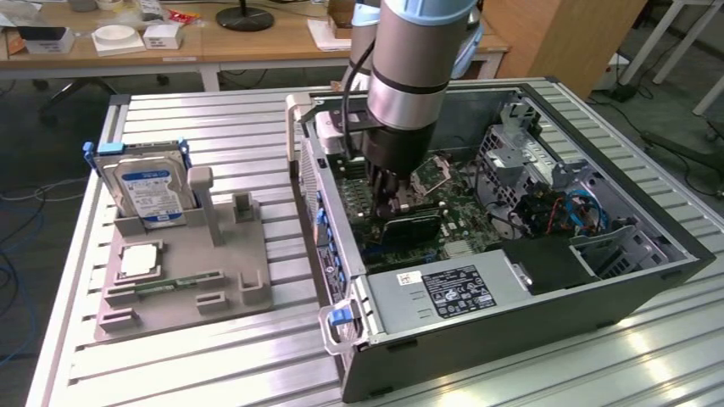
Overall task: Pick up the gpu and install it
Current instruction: 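Press down on the gpu until it lock into place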
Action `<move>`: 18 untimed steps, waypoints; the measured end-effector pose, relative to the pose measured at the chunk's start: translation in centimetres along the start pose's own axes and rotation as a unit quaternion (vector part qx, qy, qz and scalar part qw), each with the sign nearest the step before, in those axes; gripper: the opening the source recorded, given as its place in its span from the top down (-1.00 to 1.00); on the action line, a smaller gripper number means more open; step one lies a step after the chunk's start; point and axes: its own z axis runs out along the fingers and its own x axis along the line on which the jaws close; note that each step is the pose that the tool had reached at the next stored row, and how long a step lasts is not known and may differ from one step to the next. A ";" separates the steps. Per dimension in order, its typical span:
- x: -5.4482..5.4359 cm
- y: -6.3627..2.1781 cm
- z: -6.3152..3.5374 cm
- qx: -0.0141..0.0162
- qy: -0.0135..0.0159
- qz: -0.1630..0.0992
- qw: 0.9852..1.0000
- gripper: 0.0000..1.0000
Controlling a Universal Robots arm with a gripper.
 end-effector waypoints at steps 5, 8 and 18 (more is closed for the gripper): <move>-0.1 0.10 0.07 -0.001 0.000 -0.024 1.000 0.80; -0.1 0.24 0.12 -0.001 0.000 -0.034 0.999 0.80; -0.1 0.58 0.60 -0.001 0.000 -0.035 0.999 0.80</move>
